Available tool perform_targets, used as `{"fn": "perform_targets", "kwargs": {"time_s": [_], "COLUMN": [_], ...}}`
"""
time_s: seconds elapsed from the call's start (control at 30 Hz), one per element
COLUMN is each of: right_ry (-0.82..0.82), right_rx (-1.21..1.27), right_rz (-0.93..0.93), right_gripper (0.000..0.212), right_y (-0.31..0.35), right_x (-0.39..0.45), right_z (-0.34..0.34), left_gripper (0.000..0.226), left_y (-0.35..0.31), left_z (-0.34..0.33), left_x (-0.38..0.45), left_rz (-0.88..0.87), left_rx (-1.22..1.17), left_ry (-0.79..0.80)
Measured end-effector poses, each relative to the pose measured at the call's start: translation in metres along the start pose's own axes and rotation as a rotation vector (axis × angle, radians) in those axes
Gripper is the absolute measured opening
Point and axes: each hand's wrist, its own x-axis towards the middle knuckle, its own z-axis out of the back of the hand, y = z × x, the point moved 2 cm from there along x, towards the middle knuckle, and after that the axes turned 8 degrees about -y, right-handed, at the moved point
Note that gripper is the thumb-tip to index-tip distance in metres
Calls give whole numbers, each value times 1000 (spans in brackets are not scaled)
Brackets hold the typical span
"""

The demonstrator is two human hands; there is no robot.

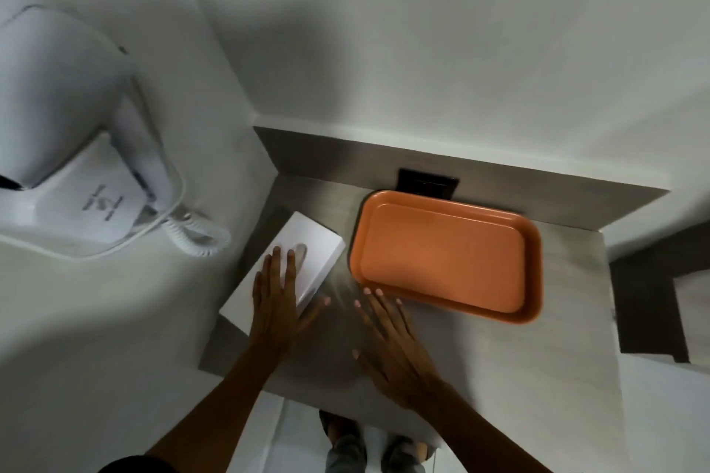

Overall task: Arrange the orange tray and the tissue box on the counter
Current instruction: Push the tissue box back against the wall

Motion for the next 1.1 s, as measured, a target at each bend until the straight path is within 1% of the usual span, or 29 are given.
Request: {"fn": "perform_targets", "kwargs": {"time_s": [0.07,0.2,0.33,0.47,0.53,0.67,0.73,0.93,1.1], "right_ry": [17,62,103,33,5,13,13,-1,-12], "right_rx": [27,13,-18,-91,-104,-103,-91,-75,-68], "right_rz": [33,51,29,37,42,29,22,16,4], "right_gripper": [84,85,83,83,82,85,86,84,84], "right_y": [14,25,22,20,20,19,18,19,20], "right_x": [13,31,44,49,49,47,46,47,47], "right_z": [-15,-45,-72,-89,-92,-98,-99,-97,-95], "left_gripper": [131,143,137,135,133,129,127,127,127], "left_y": [24,54,59,55,47,24,15,6,7], "left_z": [7,8,2,1,1,3,1,-7,-8], "left_x": [2,-9,-12,-6,4,37,53,81,98], "left_rz": [45,137,193,229,266,378,400,426,398], "left_rx": [42,80,59,40,30,-35,-55,-16,18], "left_ry": [37,93,57,-6,-61,-147,-171,-173,-175]}}
